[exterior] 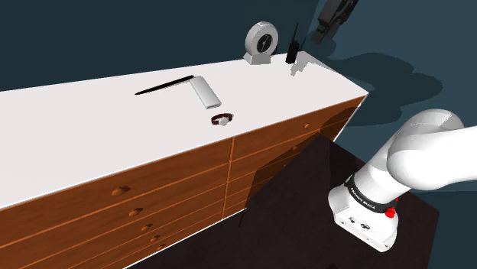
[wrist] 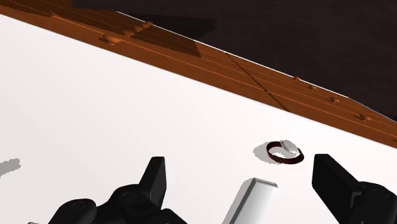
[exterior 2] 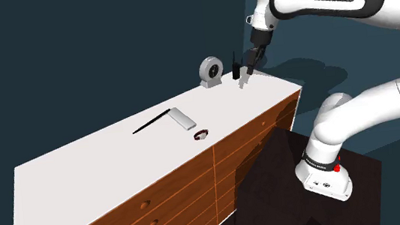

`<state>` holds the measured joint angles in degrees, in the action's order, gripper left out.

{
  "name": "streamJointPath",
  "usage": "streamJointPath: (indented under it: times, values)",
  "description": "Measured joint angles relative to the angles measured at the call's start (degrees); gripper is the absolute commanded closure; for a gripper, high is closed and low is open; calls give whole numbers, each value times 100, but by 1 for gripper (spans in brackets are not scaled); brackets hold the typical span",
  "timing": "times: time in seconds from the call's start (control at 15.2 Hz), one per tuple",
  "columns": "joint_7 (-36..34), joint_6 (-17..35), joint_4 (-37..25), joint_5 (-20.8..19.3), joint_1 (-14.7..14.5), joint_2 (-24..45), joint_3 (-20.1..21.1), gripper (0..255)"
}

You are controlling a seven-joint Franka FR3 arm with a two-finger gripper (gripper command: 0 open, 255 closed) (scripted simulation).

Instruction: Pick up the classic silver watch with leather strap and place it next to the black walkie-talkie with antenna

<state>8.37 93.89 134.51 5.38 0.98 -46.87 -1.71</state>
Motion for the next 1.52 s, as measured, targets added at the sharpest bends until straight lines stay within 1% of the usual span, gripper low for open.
streamJointPath:
  times: [0.07,0.2,0.66,0.99,1.19,1.52]
  values:
    - [0,0,0,0,0,0,0,0]
    - [49,296,240,56,-58,-30,41,0]
    - [289,2032,1335,433,-458,77,338,0]
    - [538,3468,1842,750,-819,610,550,0]
    - [757,4427,2075,965,-1062,1098,643,0]
    - [1135,5926,2124,1381,-1553,2130,774,0]
